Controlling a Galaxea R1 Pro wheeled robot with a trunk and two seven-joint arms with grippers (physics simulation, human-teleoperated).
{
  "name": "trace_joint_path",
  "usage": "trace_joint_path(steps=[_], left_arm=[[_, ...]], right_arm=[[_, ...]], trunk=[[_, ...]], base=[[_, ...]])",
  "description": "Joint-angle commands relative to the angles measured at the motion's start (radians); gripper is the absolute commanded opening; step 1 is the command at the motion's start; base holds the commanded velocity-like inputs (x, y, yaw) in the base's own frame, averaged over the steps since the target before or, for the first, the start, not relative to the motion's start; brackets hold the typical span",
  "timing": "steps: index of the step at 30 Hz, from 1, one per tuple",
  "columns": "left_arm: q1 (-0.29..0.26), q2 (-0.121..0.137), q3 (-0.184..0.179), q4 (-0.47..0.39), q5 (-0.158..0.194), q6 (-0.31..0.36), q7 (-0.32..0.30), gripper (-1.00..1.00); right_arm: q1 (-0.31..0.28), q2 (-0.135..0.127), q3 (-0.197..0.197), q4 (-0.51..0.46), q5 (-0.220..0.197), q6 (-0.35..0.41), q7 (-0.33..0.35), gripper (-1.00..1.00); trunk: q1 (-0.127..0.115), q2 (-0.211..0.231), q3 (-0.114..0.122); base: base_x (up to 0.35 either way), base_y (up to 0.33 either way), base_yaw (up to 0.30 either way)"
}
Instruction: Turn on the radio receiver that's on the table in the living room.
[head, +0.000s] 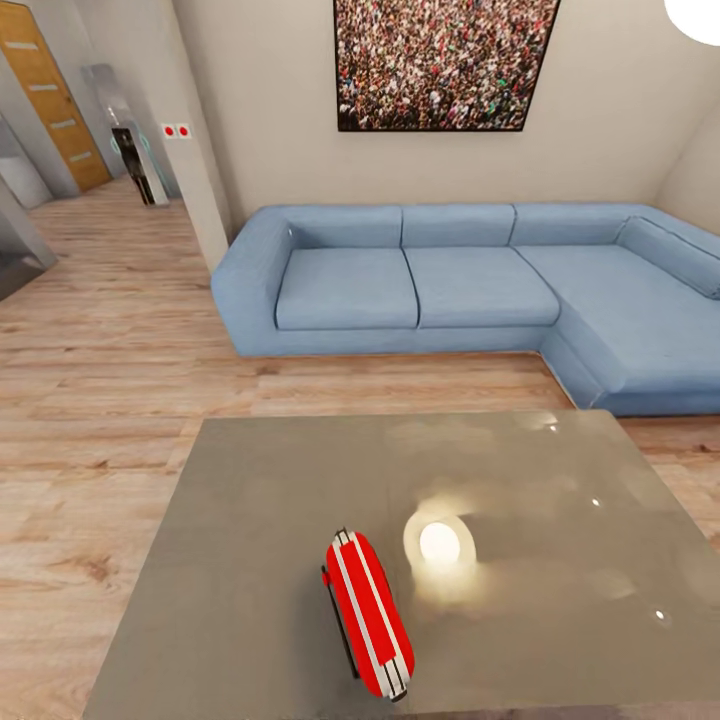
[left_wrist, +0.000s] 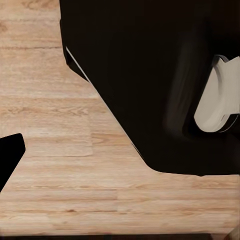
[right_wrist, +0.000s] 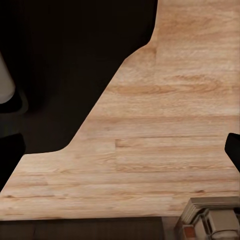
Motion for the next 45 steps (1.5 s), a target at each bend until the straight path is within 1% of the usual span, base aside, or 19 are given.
trace_joint_path(steps=[1, 35, 45], left_arm=[[0.0, 0.0, 0.0, 0.0, 0.0, 0.0, 0.0, 1.0], [0.0, 0.001, 0.0, 0.0, 0.0, 0.0, 0.0, 1.0], [0.0, 0.001, -0.001, 0.0, 0.0, 0.0, 0.0, 1.0]], right_arm=[[0.0, 0.0, 0.0, 0.0, 0.0, 0.0, 0.0, 1.0], [0.0, -0.001, -0.003, 0.0, 0.001, -0.001, 0.001, 1.0], [0.0, -0.002, 0.0, 0.0, 0.002, -0.006, 0.004, 1.0]], trunk=[[0.0, 0.0, -0.002], [0.0, 0.0, -0.057], [0.0, 0.0, -0.061]], base=[[0.0, 0.0, 0.0], [0.0, 0.0, 0.0], [0.0, 0.0, 0.0]])
